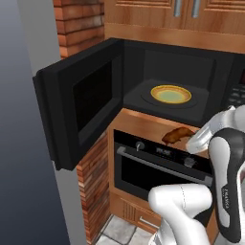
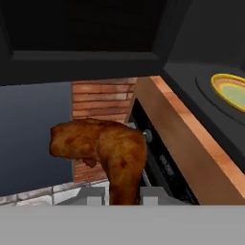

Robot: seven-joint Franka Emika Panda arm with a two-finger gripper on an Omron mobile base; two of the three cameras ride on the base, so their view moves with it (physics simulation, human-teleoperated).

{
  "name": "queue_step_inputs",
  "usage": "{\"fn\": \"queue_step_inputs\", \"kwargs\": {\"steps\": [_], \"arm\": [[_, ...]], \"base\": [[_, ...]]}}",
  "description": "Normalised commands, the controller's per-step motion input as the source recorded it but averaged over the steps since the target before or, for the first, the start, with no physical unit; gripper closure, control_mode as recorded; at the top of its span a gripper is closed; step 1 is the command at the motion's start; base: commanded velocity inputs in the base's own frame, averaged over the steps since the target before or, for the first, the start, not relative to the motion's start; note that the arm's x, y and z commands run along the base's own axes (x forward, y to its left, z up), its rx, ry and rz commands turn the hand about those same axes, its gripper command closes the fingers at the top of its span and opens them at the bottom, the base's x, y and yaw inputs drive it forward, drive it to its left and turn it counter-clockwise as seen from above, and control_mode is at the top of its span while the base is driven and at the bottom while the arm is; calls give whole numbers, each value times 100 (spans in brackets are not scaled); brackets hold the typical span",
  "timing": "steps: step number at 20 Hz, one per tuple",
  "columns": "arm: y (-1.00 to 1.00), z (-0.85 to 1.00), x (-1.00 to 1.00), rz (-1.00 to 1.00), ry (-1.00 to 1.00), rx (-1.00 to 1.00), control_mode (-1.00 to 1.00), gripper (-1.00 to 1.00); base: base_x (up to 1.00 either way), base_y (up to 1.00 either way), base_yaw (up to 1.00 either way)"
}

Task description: Transport the chicken drumstick from the fridge to the microwave and turn on the microwave.

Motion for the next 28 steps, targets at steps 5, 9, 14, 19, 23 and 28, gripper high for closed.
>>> {"fn": "queue_step_inputs", "kwargs": {"steps": [5,9,14,19,23,28], "arm": [[0,0,0,-35,-27,0,-100,100],[0,-7,7,-36,-33,0,-100,100],[0,-10,25,-31,-28,3,-100,100],[0,-20,44,-25,-27,6,-100,100],[-1,-12,53,-19,-24,7,-100,100],[-24,-1,42,-12,-12,13,-100,100]], "base": [[0,0,0],[0,0,0],[0,0,0],[0,0,0],[0,0,0],[0,0,0]]}}
